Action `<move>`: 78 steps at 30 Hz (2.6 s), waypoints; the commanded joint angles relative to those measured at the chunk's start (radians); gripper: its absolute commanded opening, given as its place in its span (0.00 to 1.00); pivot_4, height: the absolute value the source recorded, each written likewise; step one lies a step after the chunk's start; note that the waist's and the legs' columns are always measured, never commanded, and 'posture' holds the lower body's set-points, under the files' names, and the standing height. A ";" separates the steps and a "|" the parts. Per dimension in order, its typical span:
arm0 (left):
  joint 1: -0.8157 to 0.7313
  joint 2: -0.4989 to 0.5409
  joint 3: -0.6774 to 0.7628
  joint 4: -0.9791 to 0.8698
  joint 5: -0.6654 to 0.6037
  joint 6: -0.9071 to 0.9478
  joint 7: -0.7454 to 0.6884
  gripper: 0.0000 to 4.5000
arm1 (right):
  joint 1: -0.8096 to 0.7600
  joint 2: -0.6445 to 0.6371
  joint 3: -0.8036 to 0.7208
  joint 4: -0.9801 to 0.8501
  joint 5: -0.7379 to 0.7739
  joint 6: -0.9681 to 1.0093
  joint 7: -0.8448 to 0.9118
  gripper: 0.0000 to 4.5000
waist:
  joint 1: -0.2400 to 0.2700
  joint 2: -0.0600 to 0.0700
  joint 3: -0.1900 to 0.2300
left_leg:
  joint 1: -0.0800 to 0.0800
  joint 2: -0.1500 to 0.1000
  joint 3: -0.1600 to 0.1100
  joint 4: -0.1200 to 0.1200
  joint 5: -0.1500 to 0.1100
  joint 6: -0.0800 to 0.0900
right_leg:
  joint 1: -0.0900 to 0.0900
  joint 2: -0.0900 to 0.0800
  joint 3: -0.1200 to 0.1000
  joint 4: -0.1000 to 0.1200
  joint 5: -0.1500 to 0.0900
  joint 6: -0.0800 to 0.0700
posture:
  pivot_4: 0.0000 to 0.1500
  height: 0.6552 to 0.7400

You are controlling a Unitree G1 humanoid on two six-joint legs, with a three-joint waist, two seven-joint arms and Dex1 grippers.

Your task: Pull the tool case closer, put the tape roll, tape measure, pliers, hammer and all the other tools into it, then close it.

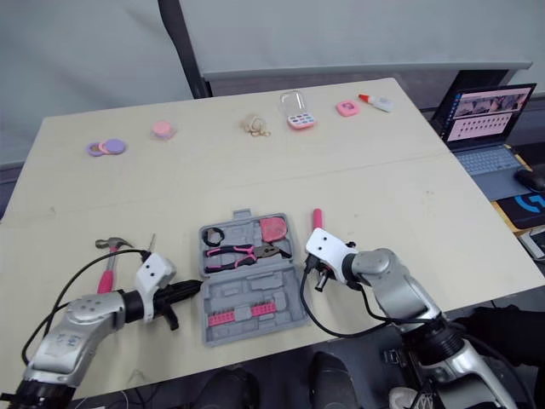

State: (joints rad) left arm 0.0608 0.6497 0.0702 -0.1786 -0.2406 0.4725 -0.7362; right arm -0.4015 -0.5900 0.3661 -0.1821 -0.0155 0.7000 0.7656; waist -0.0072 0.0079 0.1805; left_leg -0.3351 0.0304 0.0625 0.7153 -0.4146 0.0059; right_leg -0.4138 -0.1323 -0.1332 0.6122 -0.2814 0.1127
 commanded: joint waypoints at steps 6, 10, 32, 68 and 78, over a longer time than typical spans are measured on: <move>0.057 0.093 0.228 -0.112 -0.186 0.115 -0.088 0.01 | -0.034 -0.048 -0.149 -0.299 0.169 0.189 0.073 0.01 | 0.004 0.002 0.002 | -0.001 0.001 -0.001 0.000 0.000 0.000 | -0.001 -0.001 0.000 -0.001 0.000 0.000 | 1.00 0.87; 0.113 0.127 0.372 -0.199 -0.329 0.196 -0.150 0.01 | 0.015 -0.109 -0.253 -0.426 0.279 0.280 0.108 0.01 | 0.007 0.003 0.002 | -0.002 0.001 -0.003 -0.001 0.000 0.000 | -0.001 -0.003 0.000 -0.002 0.000 0.000 | 1.00 0.87; 0.867 -0.235 0.654 -0.119 -0.294 -0.367 -0.433 0.01 | 0.841 -0.215 -0.651 -0.513 0.475 -0.052 0.244 0.01 | 0.008 -0.002 0.002 | 0.000 0.003 0.003 0.001 -0.010 0.008 | 0.001 -0.001 0.003 -0.013 -0.005 -0.010 | 1.00 0.87; 0.687 -0.188 0.527 -0.479 -0.335 -0.079 0.131 0.97 | 0.715 -0.229 -0.770 -0.542 0.630 -0.248 0.260 0.98 | 0.035 -0.008 -0.003 | 0.001 0.000 0.004 0.007 -0.013 0.012 | 0.005 0.000 0.005 -0.013 0.001 0.000 | 1.00 0.87; 0.177 -0.081 0.517 -0.646 -0.501 0.621 0.676 0.97 | 0.634 -0.272 -0.747 -0.462 0.595 -0.270 0.270 0.98 | 0.021 -0.007 -0.003 | 0.005 0.000 0.006 0.007 -0.009 0.009 | 0.006 0.001 0.012 -0.004 0.004 0.004 | 1.00 0.87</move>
State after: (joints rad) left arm 0.2635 0.5660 0.5872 -0.8079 -0.7228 1.0322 -0.1164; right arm 0.2386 -0.8506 -0.3582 -0.6311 0.5719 0.4365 1.0325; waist 0.0142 0.0006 0.1771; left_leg -0.3303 0.0291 0.0683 0.7227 -0.4228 0.0146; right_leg -0.4076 -0.1312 -0.1215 0.6086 -0.2774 0.1169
